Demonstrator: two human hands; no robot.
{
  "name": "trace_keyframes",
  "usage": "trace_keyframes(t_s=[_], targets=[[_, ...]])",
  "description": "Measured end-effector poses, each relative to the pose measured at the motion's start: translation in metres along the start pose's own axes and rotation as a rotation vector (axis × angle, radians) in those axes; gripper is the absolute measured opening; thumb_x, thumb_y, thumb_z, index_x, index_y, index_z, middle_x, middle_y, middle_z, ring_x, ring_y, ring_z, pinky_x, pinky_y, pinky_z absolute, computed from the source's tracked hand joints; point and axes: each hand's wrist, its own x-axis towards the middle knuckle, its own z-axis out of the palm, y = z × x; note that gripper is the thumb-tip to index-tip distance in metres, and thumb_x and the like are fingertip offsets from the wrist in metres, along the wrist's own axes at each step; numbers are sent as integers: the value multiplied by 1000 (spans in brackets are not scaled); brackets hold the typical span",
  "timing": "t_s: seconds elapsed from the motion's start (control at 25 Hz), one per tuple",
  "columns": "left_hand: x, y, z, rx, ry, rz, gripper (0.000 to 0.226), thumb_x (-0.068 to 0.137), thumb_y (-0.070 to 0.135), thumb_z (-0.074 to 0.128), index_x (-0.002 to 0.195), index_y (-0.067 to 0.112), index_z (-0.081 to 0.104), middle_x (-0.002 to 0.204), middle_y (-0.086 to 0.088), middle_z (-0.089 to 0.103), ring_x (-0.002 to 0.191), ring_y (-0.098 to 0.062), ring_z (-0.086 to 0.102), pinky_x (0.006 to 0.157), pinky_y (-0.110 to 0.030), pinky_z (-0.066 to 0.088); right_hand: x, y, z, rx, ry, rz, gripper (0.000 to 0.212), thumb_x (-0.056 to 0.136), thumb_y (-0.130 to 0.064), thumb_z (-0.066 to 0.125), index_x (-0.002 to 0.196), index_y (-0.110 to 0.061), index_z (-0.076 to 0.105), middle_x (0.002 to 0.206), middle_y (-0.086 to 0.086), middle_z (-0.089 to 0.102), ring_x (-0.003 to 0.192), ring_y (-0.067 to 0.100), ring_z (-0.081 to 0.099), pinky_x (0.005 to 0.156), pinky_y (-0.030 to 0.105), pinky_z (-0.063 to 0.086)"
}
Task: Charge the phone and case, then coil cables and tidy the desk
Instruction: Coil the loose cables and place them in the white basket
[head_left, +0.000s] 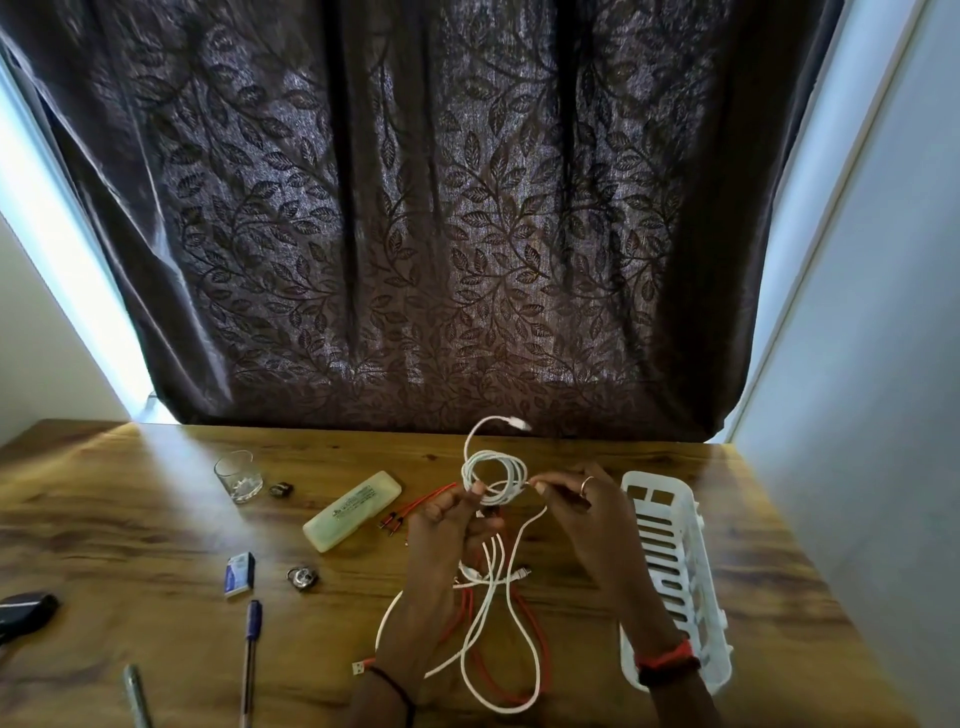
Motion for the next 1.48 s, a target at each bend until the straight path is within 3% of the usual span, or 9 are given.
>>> trace_keyframes(t_s=[0.24, 0.4, 0.56, 0.72, 0.88, 1.12, 1.24, 1.32, 1.48], targets=[[1, -3, 9, 140, 1, 88, 12, 86, 25, 63, 88, 21, 75, 88, -12, 74, 88, -38, 68, 85, -51, 54, -7, -18, 18, -11, 2, -23, 21, 85, -17, 66, 104, -9, 71, 94, -9, 56, 76, -9, 50, 68, -4, 37], [1, -6, 9, 167, -108, 50, 42, 73, 55, 69, 93, 18, 74, 96, -19, 71, 97, -47, 62, 89, -64, 46, -4, -10, 16, -95, -68, 9, 22, 86, -19, 64, 106, -9, 70, 100, 0, 63, 77, -4, 49, 64, 1, 39], [-3, -9, 9, 35, -123, 4, 29, 85, 33, 65, 100, 9, 71, 102, -17, 71, 102, -33, 66, 97, -49, 48, -4, -5, 14, -9, -86, 67, 12, 86, -18, 64, 96, -15, 71, 89, -8, 65, 72, -6, 56, 66, 3, 41], [0, -9, 2, -102, -84, -39, 29, 85, 22, 63, 103, 0, 67, 103, -19, 70, 95, -27, 69, 90, -38, 53, -8, -4, -1, 550, -330, 179, 10, 91, -14, 57, 92, -15, 67, 70, 2, 68, 67, 14, 66, 70, 25, 54], [2, -4, -4, -183, -72, -54, 13, 89, 9, 55, 91, 1, 66, 78, -10, 73, 72, -16, 70, 60, -21, 56, -7, 7, -8, 871, -587, 273, 32, 95, -26, 47, 102, -2, 65, 109, 21, 68, 104, 35, 64, 90, 39, 52], [6, -3, -8, -205, -100, -81, 14, 88, 6, 55, 91, -2, 66, 77, -9, 71, 68, -11, 69, 64, -19, 57, -9, 19, -10, 1135, -850, 278, 50, 80, -9, 48, 127, 5, 51, 135, 26, 49, 127, 41, 45, 105, 46, 40], [6, -3, -8, -184, -109, -93, 16, 90, 4, 53, 95, -3, 66, 91, -18, 71, 80, -19, 70, 70, -24, 59, -8, 12, -6, 1133, -636, 513, 40, 93, -30, 51, 100, 5, 69, 115, 26, 63, 105, 35, 63, 88, 38, 55], [4, -5, -5, -192, -129, -119, 18, 86, 1, 58, 103, -4, 64, 104, -23, 69, 93, -27, 69, 78, -31, 58, -7, 12, 2, 1046, -396, 615, 31, 79, -25, 63, 87, 5, 70, 91, 22, 70, 75, 22, 70, 67, 27, 59], [0, -13, 2, -143, -127, -166, 27, 81, -4, 63, 108, -10, 61, 105, -28, 67, 98, -35, 67, 83, -37, 57, -6, 14, 7, 892, -240, 660, 24, 82, -7, 65, 104, -2, 57, 72, 13, 63, 49, 8, 56, 48, 19, 49]])
